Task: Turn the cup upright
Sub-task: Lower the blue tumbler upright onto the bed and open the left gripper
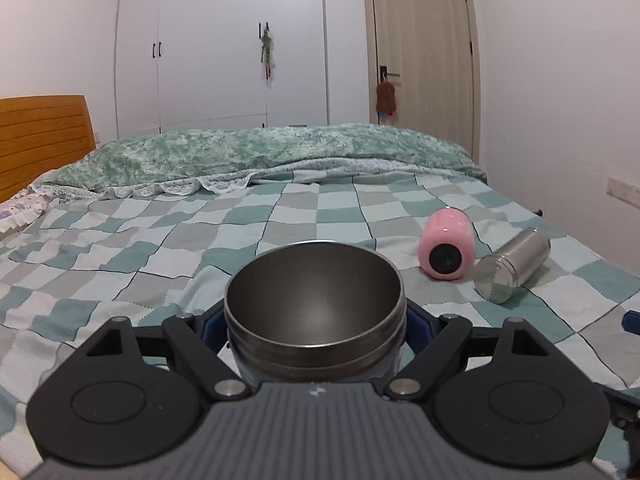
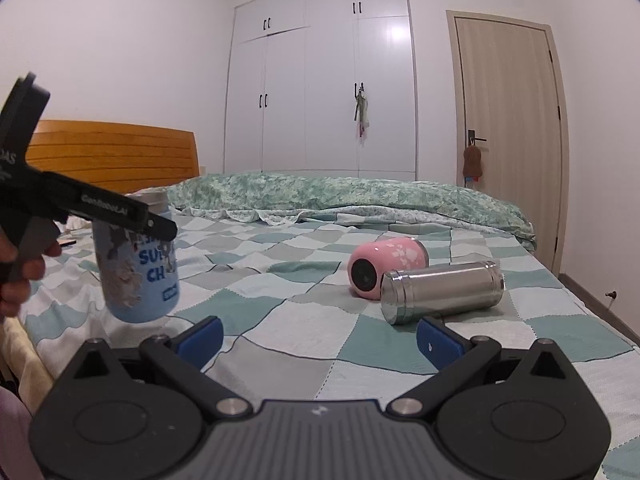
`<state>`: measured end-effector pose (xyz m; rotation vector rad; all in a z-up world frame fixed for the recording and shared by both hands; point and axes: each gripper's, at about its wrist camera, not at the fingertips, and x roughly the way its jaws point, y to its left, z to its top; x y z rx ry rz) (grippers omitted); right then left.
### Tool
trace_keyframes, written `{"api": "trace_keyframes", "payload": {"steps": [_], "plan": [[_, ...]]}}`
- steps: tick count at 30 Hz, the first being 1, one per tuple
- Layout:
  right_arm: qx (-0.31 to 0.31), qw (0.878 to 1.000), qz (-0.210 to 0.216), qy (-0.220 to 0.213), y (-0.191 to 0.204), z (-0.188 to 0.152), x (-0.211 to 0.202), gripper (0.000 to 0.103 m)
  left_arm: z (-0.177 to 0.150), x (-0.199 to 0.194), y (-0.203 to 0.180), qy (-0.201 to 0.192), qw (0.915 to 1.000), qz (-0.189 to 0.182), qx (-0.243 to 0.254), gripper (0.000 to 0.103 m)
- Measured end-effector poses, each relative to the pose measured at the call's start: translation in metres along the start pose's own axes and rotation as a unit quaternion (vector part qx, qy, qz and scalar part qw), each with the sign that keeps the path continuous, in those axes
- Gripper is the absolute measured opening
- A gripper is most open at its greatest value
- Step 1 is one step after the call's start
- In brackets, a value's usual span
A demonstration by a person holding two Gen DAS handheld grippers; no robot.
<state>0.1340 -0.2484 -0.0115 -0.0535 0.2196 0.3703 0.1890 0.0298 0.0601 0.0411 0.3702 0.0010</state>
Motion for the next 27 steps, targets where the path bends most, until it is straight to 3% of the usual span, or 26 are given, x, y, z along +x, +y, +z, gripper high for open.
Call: {"api": "trace_keyframes", "payload": {"steps": [4, 6, 8, 12, 14, 15, 27], "plan": [[-0.002, 1.000, 0.000, -0.003, 0.002, -0.001, 0.000, 0.103, -0.025, 0.011, -0.001, 0.010, 0.9999, 0.002, 0.000, 0.085], [-0.004, 1.000, -0.001, -0.004, 0.002, -0.001, 0.000, 0.103, -0.037, 0.006, -0.003, -0.027, 0.9996, 0.004, 0.012, 0.085], [-0.005, 1.000, 0.000, -0.005, 0.003, -0.001, 0.000, 0.103, -0.042, 0.003, -0.007, -0.035, 0.9991, 0.007, 0.023, 0.085], [-0.007, 1.000, 0.001, -0.005, 0.004, -0.001, 0.001, 0.103, -0.040, 0.001, -0.009, -0.032, 0.9990, 0.007, 0.032, 0.086], [-0.007, 1.000, 0.002, -0.008, 0.004, -0.001, 0.000, 0.103, -0.037, -0.002, -0.009, -0.032, 0.9989, 0.011, 0.032, 0.093], [-0.007, 1.000, 0.002, -0.010, 0.004, -0.001, -0.001, 0.103, -0.035, -0.006, -0.010, -0.038, 0.9986, 0.014, 0.033, 0.103], [-0.001, 0.999, -0.005, -0.038, 0.017, 0.002, -0.027, 0.103, -0.018, -0.077, -0.012, -0.094, 0.9949, 0.002, 0.036, 0.103]]}}
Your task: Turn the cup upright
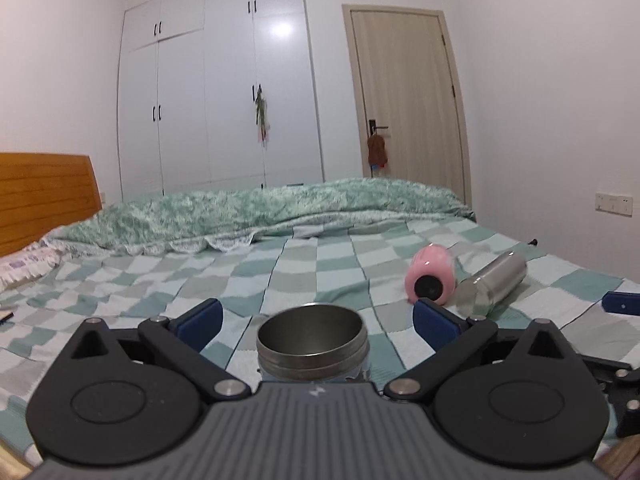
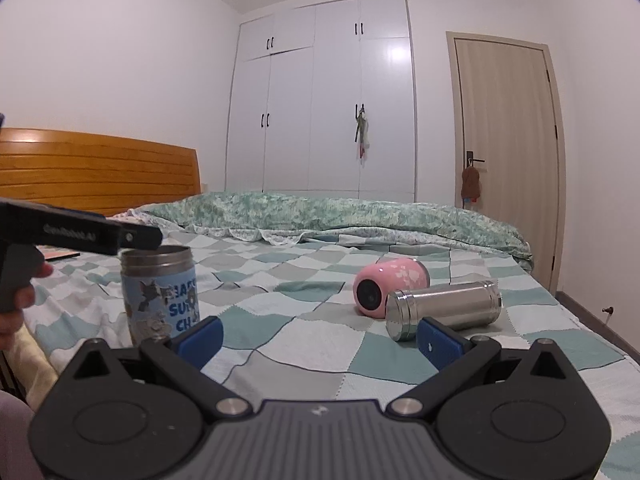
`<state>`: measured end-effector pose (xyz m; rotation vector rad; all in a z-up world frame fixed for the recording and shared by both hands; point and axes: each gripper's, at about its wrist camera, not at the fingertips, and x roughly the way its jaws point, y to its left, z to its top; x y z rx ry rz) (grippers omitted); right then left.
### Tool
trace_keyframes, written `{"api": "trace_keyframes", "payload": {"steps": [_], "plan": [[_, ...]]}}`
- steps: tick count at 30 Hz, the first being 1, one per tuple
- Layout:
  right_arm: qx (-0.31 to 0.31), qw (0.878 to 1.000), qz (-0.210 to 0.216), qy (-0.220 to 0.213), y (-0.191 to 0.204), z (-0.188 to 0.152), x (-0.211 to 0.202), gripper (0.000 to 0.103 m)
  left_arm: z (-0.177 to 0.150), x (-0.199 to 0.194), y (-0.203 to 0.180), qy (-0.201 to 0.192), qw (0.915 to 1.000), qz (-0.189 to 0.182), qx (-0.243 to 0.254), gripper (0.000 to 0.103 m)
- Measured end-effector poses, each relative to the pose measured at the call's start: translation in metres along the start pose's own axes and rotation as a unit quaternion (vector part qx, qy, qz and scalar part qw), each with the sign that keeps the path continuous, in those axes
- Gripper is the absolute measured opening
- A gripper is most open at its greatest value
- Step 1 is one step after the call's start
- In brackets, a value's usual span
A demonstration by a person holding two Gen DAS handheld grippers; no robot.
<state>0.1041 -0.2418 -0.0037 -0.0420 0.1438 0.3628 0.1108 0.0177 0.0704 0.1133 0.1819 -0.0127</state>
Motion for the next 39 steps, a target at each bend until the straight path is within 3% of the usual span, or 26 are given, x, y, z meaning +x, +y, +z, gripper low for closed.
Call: {"api": "trace_keyframes", "payload": {"steps": [11, 18, 23, 27, 39], "plan": [[-0.004, 0.999, -0.027, -0.020, 0.019, 0.000, -0.058, 0.103, -0.008, -0.072, 0.002, -0.012, 0.9995, -0.021, -0.020, 0.103], [-0.009, 0.999, -0.050, -0.019, 0.025, -0.014, -0.097, 0.103, -0.040, -0.110, 0.007, 0.006, 0.9992, -0.015, -0.038, 0.103], [-0.008, 0.998, -0.061, -0.019, 0.029, -0.027, -0.113, 0.103, -0.068, -0.117, 0.003, 0.025, 0.9986, -0.011, -0.046, 0.103], [-0.012, 0.997, -0.074, -0.030, 0.033, -0.034, -0.119, 0.103, -0.086, -0.117, -0.004, 0.017, 0.9993, -0.003, -0.032, 0.103], [-0.039, 0.992, -0.106, -0.050, 0.042, -0.041, -0.121, 0.103, -0.101, -0.116, -0.012, -0.009, 0.9992, 0.028, -0.026, 0.103]]}}
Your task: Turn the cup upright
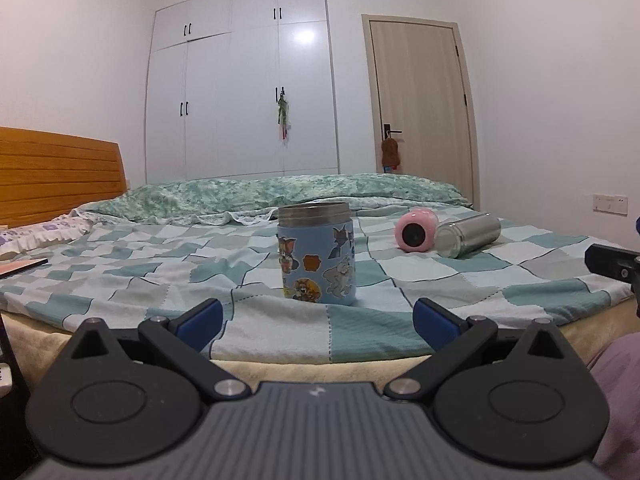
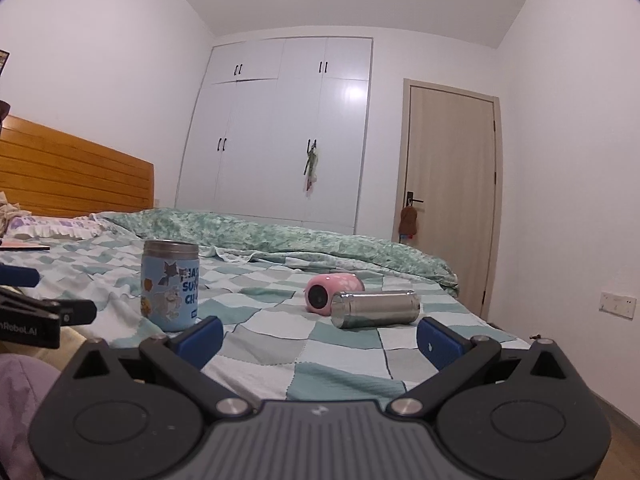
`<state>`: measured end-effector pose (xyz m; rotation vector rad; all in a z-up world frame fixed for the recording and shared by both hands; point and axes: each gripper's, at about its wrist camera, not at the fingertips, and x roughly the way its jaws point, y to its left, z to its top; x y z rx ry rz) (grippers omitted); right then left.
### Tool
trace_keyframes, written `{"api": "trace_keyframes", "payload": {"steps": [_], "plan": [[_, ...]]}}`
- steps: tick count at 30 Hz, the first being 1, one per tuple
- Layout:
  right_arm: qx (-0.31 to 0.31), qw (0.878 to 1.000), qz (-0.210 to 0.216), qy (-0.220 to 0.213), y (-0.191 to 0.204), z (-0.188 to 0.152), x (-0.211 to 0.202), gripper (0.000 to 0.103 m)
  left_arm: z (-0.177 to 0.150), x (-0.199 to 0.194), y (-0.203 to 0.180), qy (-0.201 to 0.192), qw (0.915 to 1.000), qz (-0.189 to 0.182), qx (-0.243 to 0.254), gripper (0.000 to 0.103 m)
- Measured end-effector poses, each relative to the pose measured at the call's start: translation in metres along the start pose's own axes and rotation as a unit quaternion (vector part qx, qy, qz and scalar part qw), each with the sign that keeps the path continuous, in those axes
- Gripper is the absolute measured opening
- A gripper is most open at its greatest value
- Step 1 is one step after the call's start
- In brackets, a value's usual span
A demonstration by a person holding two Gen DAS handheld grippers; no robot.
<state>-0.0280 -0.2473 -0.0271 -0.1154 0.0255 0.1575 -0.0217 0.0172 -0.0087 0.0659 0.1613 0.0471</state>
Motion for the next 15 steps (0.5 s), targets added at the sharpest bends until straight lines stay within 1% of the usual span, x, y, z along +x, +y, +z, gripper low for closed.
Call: {"api": "trace_keyframes", "payload": {"steps": [7, 15], "plan": [[0.004, 1.000, 0.000, -0.002, -0.0002, -0.0005, -0.0001, 0.103, -0.0009, -0.0020, -0.0008, -0.008, 1.0000, -0.002, 0.004, 0.103], [0.005, 1.000, 0.000, -0.002, -0.0009, -0.0009, 0.0008, 0.103, -0.0010, -0.0030, -0.0017, -0.008, 0.9999, -0.004, 0.006, 0.103]]}}
